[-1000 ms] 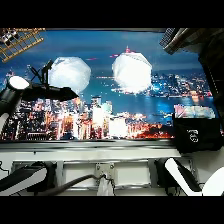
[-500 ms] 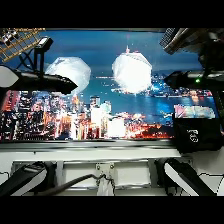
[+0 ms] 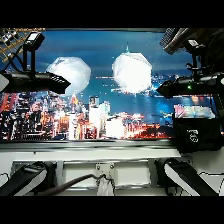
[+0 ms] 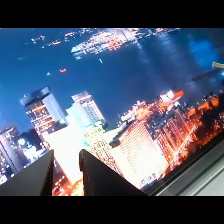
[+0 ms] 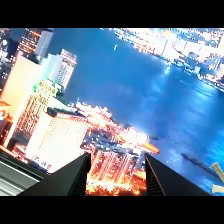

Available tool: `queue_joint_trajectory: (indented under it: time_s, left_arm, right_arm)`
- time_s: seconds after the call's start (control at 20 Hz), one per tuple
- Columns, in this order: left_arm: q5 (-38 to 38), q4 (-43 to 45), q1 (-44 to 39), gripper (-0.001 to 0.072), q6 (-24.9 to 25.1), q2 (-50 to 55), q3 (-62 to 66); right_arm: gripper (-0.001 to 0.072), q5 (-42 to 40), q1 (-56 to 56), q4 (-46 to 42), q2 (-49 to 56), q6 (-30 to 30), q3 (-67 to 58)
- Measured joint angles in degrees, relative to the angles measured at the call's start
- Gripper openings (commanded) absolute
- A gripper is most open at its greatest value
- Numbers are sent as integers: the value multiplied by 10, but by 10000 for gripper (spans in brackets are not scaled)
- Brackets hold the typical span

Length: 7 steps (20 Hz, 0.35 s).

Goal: Fold the clothes and pants, and hang the long-sleeved shirts on hangers.

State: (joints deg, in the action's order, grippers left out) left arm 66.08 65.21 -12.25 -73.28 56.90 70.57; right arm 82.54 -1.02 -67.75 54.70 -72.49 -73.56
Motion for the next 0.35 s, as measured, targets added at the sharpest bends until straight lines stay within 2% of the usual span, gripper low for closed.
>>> queue_joint_trajectory:
  time_s: [0.35]
  left_arm:
    - [0, 4, 0, 172, 0, -1, 0]
  right_arm:
    - [390, 3, -2, -1, 0, 0, 0]
